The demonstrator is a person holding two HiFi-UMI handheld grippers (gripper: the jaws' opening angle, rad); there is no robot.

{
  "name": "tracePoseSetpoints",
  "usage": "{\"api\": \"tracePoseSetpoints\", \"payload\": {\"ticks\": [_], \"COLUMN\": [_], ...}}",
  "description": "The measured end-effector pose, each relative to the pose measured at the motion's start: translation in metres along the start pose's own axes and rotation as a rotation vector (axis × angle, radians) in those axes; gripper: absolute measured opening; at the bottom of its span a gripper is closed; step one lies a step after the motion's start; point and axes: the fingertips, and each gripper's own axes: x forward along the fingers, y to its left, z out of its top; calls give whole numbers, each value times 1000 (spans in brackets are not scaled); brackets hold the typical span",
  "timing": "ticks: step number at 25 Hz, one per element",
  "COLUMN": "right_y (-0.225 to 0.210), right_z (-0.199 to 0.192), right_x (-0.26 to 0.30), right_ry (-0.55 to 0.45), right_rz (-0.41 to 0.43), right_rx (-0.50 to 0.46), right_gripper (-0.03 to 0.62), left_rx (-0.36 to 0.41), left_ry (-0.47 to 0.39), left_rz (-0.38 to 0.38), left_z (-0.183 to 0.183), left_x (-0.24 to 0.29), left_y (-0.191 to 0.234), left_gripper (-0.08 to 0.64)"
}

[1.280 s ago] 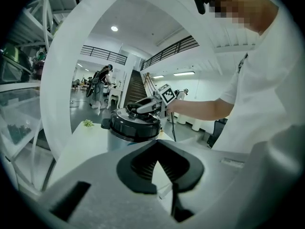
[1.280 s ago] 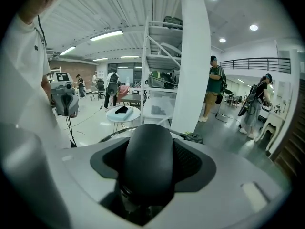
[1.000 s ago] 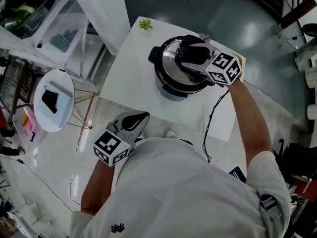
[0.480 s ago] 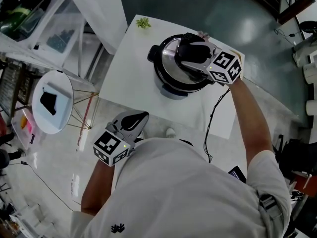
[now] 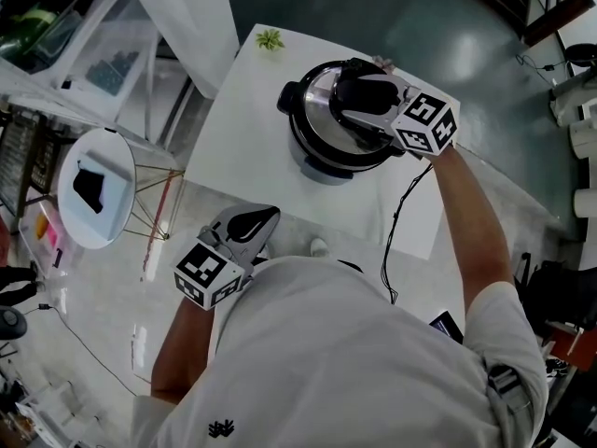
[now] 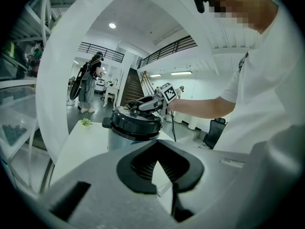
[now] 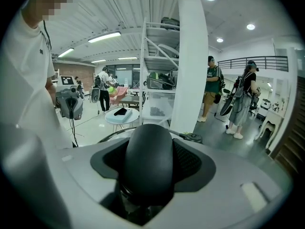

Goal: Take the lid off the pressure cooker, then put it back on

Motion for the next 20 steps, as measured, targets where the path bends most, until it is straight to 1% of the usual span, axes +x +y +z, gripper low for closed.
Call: {"api": "tracePoseSetpoints", "payload": {"ticks": [11, 20], "right_y": [0, -5], "right_z": [25, 26], "right_x": [-20, -56], "right_ry": [-22, -45], "right_rz": [-1, -31], "right_rx": [-46, -41], "right_gripper": [291, 291], "left_rx": [1, 23], "left_ry": [-2, 9], "left_rz": [-14, -45], "left_z": [3, 8], "left_x": [7, 20], "left_y": [-8, -17], "left_gripper": [6, 6]}}
